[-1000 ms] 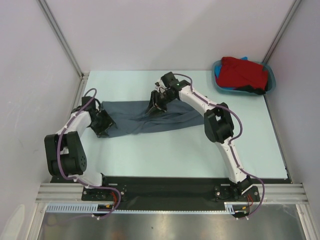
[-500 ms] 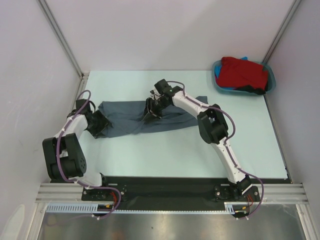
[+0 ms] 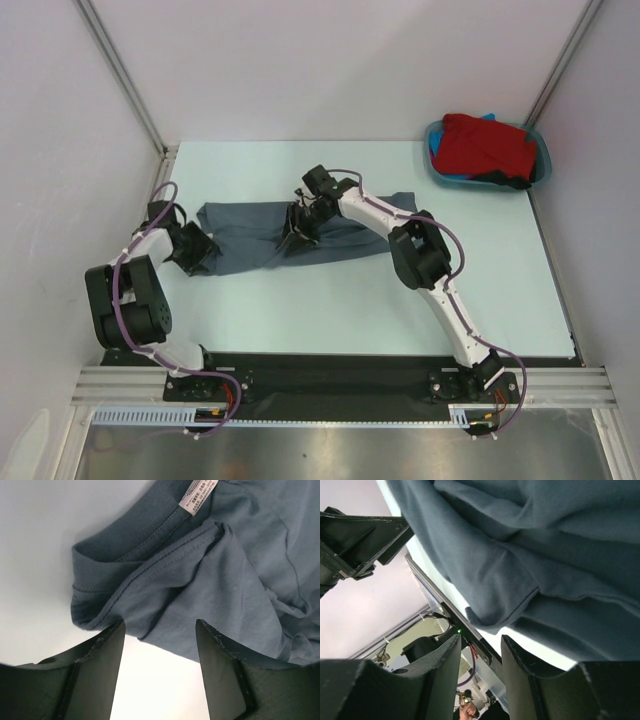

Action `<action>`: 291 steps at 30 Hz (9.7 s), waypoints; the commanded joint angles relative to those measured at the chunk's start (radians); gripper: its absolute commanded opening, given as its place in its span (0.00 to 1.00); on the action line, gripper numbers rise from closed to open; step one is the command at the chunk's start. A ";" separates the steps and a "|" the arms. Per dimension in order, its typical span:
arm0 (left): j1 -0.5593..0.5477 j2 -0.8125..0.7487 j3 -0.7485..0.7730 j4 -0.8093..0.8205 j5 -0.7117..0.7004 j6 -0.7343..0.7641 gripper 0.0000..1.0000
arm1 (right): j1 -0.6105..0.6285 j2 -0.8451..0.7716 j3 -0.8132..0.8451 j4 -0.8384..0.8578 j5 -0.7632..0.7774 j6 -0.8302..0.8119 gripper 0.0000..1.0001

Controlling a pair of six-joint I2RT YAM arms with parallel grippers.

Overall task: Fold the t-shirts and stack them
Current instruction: Fold the tshirt

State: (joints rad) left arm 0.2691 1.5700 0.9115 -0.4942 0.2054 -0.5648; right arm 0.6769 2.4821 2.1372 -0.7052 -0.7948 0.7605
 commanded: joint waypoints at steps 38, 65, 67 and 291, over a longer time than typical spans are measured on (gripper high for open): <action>0.009 -0.085 -0.056 0.057 0.167 0.003 0.00 | 0.024 0.069 0.141 -0.022 -0.090 -0.030 0.00; 0.009 -0.171 0.040 0.017 0.238 -0.129 0.00 | -0.022 -0.020 0.081 0.334 -0.333 0.003 0.00; 0.010 -0.168 0.040 0.020 0.239 -0.139 0.00 | -0.028 -0.020 0.067 0.366 -0.345 0.042 0.00; -0.113 0.531 0.545 -0.107 0.302 -0.093 1.00 | -0.364 -0.201 -0.407 -0.393 0.778 -0.426 0.82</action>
State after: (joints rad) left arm 0.1272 2.0663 1.3956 -0.4759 0.6262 -0.7597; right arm 0.2928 2.2581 1.8336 -0.9554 -0.0113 0.3031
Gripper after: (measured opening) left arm 0.996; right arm 0.815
